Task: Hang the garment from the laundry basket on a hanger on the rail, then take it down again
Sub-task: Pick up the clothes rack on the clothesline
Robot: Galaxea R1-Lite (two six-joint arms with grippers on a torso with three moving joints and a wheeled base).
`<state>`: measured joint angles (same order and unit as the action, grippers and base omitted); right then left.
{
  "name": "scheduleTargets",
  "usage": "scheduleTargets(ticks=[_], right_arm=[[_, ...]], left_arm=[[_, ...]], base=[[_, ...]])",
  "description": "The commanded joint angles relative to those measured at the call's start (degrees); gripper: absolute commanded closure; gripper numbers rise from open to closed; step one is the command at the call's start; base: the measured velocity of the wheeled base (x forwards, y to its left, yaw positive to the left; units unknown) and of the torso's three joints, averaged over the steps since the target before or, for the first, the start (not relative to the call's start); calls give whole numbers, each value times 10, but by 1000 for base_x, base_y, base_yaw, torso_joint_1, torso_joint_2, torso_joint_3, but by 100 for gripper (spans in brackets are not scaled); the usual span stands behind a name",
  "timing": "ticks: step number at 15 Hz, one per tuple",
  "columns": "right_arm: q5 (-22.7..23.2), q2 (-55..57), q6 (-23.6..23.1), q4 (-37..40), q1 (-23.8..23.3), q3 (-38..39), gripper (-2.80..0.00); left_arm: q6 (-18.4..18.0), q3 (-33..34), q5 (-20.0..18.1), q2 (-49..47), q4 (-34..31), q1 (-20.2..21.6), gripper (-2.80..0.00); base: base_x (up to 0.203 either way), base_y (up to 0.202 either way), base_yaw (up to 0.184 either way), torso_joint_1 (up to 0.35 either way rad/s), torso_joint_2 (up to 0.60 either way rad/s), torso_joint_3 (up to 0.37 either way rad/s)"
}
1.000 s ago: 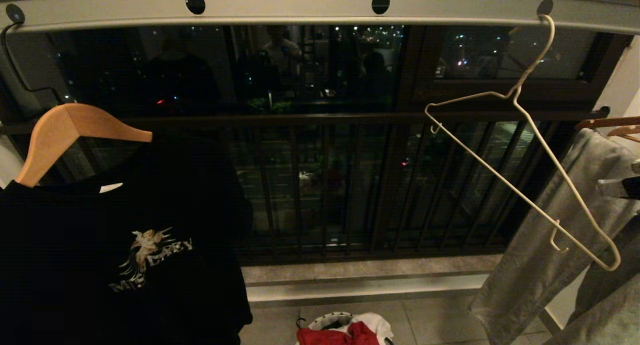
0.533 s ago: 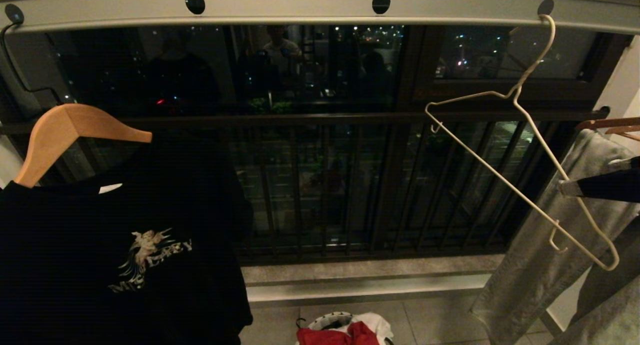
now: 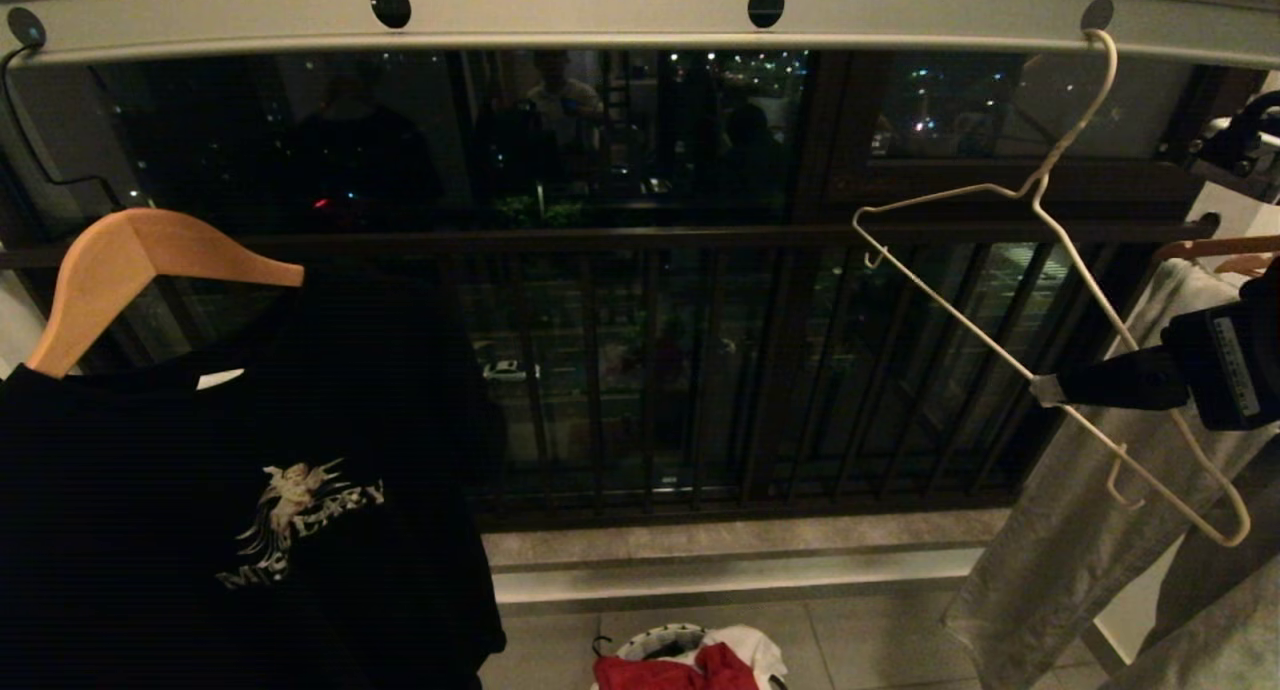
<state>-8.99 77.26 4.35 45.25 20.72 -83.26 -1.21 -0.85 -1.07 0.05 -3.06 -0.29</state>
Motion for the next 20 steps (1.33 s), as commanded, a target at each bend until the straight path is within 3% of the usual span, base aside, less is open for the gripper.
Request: scheduleTargets(ticks=[1, 13, 20], right_arm=[[-2, 12, 4, 1, 1, 0, -280], [-18, 32, 67, -62, 0, 39, -280], [-30, 27, 68, -114, -3, 91, -280]], left_arm=[[0, 0, 0, 0, 0, 0, 0], [1, 0, 0, 0, 0, 0, 0], [0, 0, 0, 0, 0, 0, 0]], base=[[0, 0, 0, 0, 0, 0], [0, 0, 0, 0, 0, 0], [0, 0, 0, 0, 0, 0]])
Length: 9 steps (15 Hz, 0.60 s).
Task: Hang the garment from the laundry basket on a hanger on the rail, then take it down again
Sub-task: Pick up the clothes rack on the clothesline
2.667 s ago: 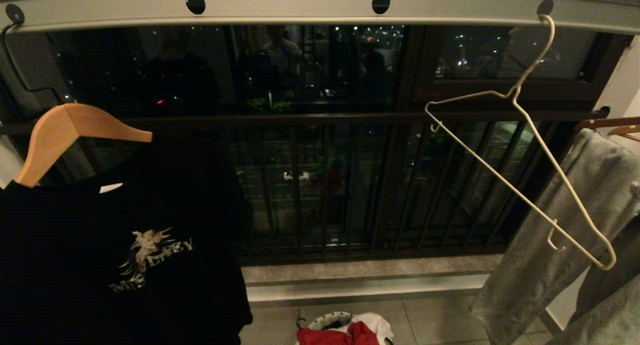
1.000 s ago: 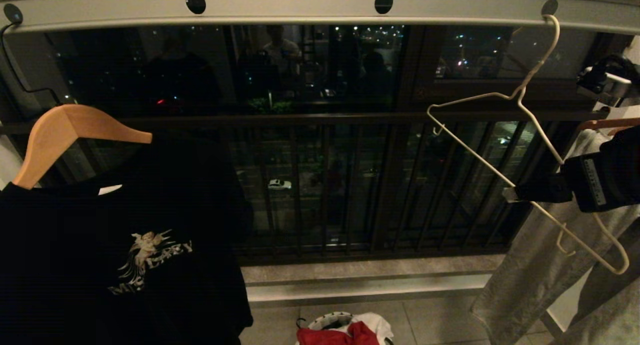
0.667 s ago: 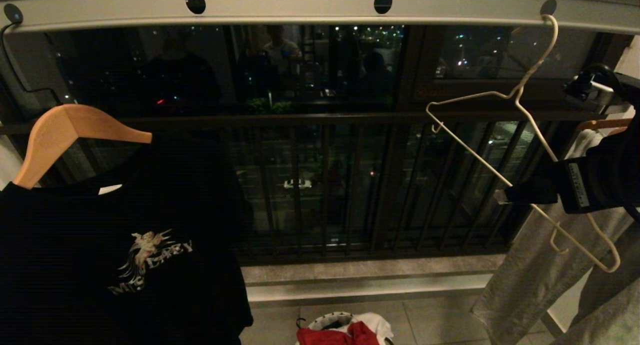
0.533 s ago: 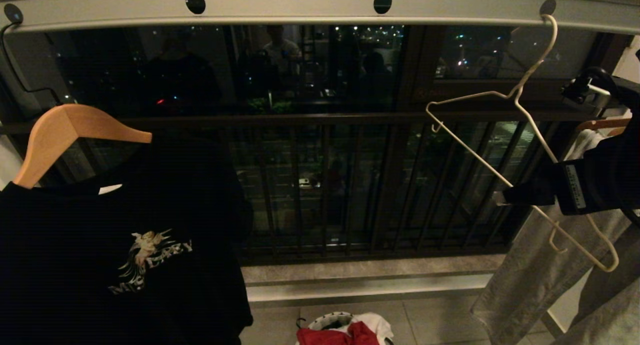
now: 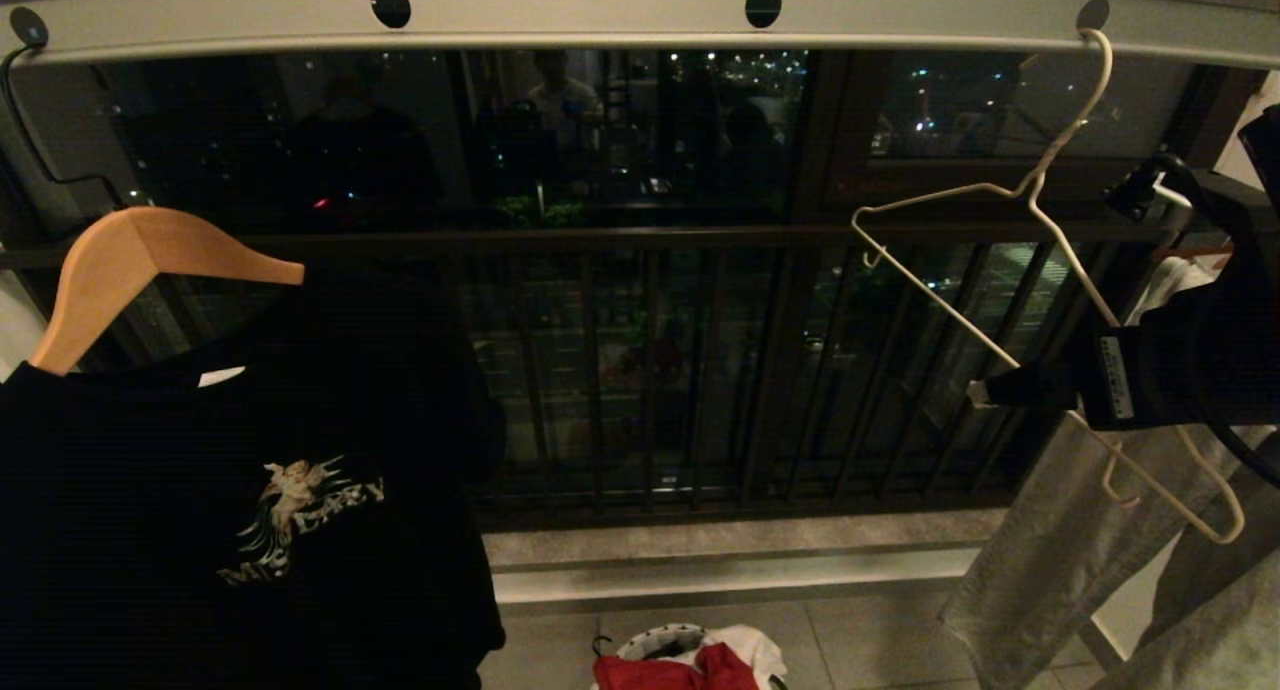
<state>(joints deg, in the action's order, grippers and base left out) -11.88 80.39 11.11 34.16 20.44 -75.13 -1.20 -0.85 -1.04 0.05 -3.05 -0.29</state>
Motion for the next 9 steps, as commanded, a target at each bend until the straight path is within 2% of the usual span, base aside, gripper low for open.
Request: scheduleTargets(ticks=[1, 9], right_arm=[[-1, -5, 1, -7, -1, 13, -280], [0, -6, -1, -44, -1, 42, -280]], left_arm=[[0, 0, 0, 0, 0, 0, 0], [0, 0, 0, 0, 0, 0, 0]], base=[[0, 0, 0, 0, 0, 0], [0, 0, 0, 0, 0, 0]])
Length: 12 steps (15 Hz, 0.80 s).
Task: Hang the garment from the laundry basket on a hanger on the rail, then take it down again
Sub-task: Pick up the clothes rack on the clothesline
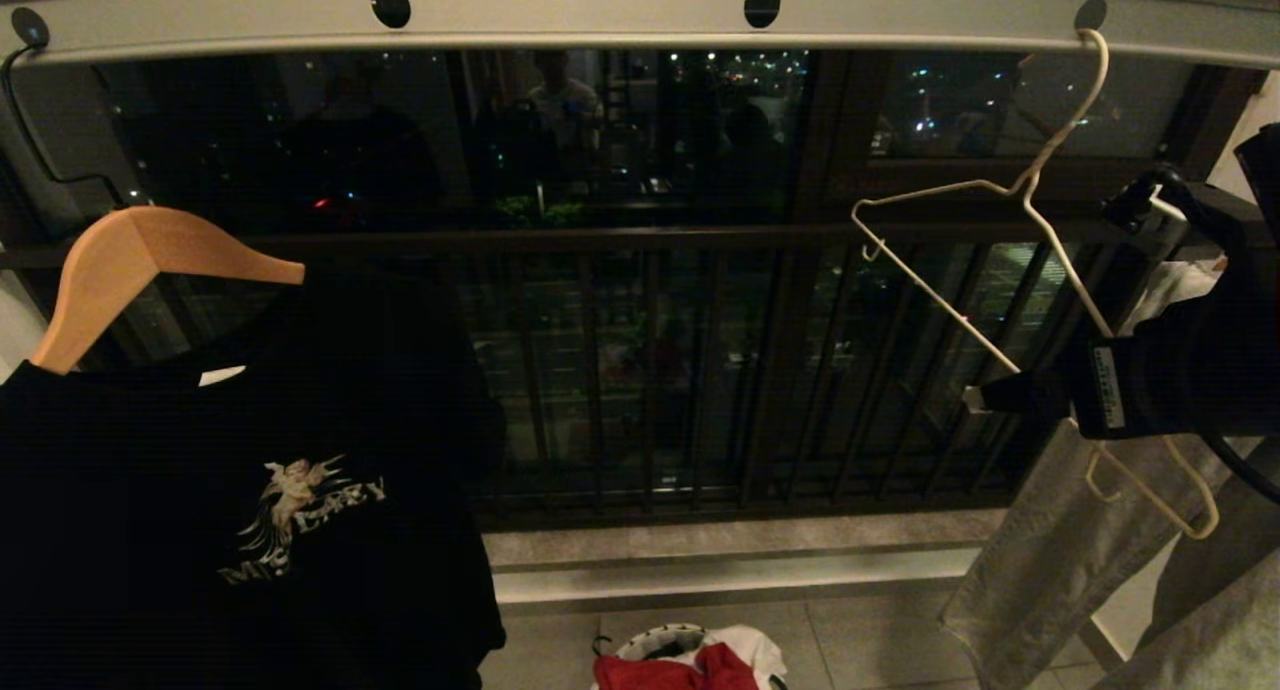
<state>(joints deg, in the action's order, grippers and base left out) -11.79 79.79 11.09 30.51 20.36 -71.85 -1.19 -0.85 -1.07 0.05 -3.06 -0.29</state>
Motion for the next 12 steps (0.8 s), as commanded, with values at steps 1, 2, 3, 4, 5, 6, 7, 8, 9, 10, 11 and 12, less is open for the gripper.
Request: scheduleTargets(ticks=[1, 2, 3, 4, 5, 6, 7, 8, 9, 10, 11, 12], right_arm=[[-2, 1, -3, -18, 0, 14, -280], [-2, 2, -4, -19, 0, 15, -280], [-3, 3, -5, -20, 0, 15, -280], [-2, 4, -5, -20, 0, 15, -280], [-3, 4, -5, -20, 0, 15, -280], [-3, 6, -5, -21, 0, 14, -280], [-3, 7, -5, -21, 0, 15, -280], [-3, 8, -6, -21, 0, 15, -280], [-3, 8, -11, -22, 0, 15, -280], [-3, 8, -13, -23, 0, 15, -280], [-3, 8, -14, -23, 0, 15, -280], [-3, 9, -16, -24, 0, 15, -280]], left_arm=[[0, 0, 0, 0, 0, 0, 0], [0, 0, 0, 0, 0, 0, 0], [0, 0, 0, 0, 0, 0, 0], [0, 0, 0, 0, 0, 0, 0], [0, 0, 0, 0, 0, 0, 0], [0, 0, 0, 0, 0, 0, 0], [0, 0, 0, 0, 0, 0, 0], [0, 0, 0, 0, 0, 0, 0], [0, 0, 0, 0, 0, 0, 0], [0, 0, 0, 0, 0, -1, 0], [0, 0, 0, 0, 0, 0, 0], [0, 0, 0, 0, 0, -1, 0]], base=[[0, 0, 0, 0, 0, 0], [0, 0, 0, 0, 0, 0], [0, 0, 0, 0, 0, 0], [0, 0, 0, 0, 0, 0], [0, 0, 0, 0, 0, 0], [0, 0, 0, 0, 0, 0], [0, 0, 0, 0, 0, 0], [0, 0, 0, 0, 0, 0], [0, 0, 0, 0, 0, 0], [0, 0, 0, 0, 0, 0], [0, 0, 0, 0, 0, 0], [0, 0, 0, 0, 0, 0]])
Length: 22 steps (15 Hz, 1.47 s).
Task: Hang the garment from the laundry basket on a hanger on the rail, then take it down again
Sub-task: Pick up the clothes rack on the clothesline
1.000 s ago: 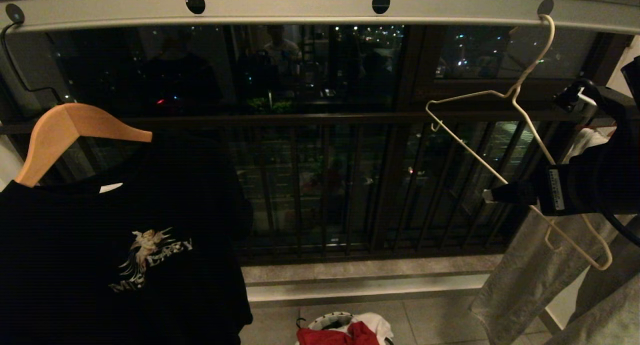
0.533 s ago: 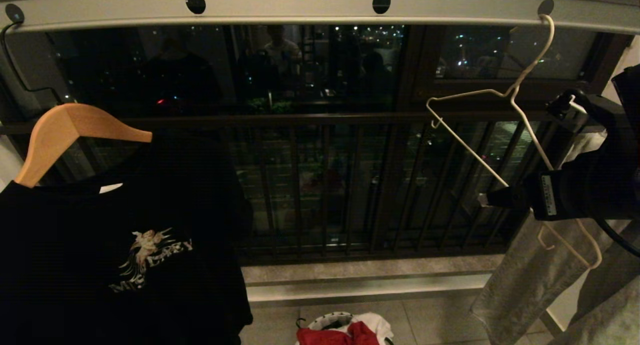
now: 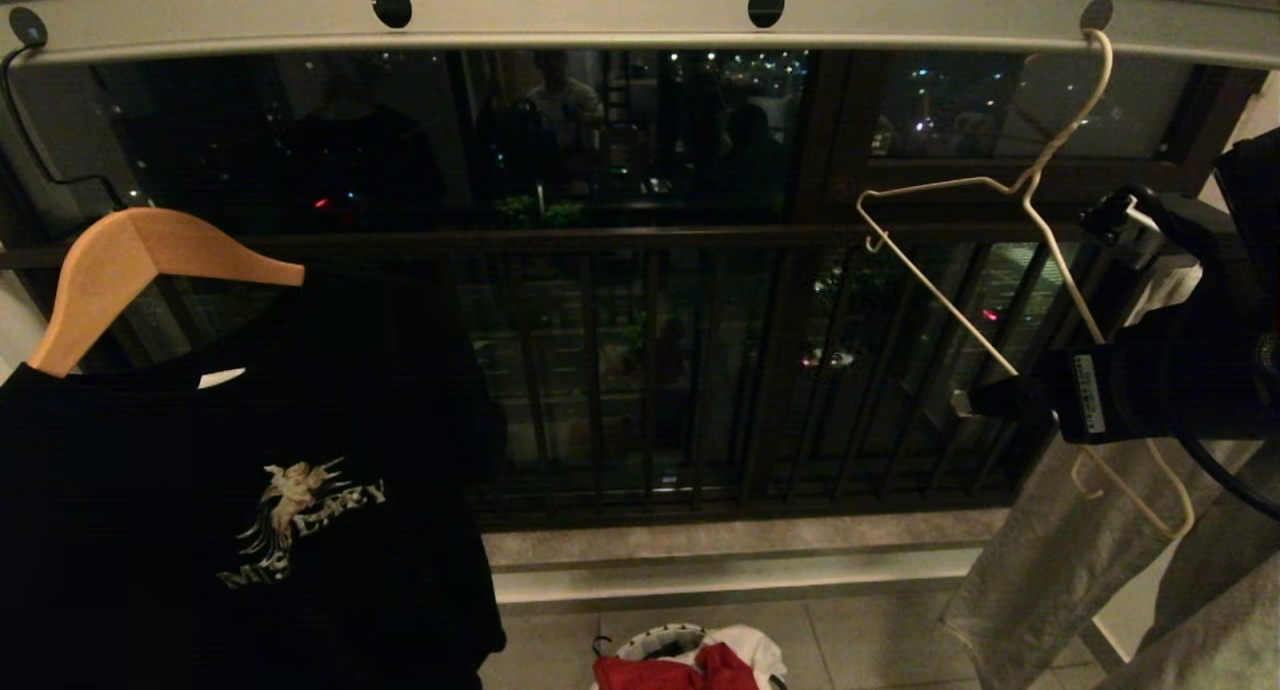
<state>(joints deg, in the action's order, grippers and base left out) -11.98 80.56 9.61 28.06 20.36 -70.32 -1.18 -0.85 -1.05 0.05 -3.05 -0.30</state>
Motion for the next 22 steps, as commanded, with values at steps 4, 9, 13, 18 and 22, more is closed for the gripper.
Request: scheduleTargets(ticks=[4, 9, 13, 18, 22], right_arm=[[-1, 4, -3, 1, -1, 0, -280], [-1, 8, -9, 1, -1, 5, 0], [-1, 8, -11, 1, -1, 9, 0], [-1, 7, -18, 1, -1, 9, 0], [-1, 2, -19, 2, -1, 10, 0]], left_arm=[[0, 1, 0, 0, 0, 0, 0], [0, 0, -1, 0, 0, 0, 0], [0, 0, 0, 0, 0, 0, 0], [0, 0, 0, 0, 0, 0, 0], [0, 0, -1, 0, 0, 0, 0]], base=[[0, 0, 0, 0, 0, 0], [0, 0, 0, 0, 0, 0], [0, 0, 0, 0, 0, 0], [0, 0, 0, 0, 0, 0], [0, 0, 0, 0, 0, 0]])
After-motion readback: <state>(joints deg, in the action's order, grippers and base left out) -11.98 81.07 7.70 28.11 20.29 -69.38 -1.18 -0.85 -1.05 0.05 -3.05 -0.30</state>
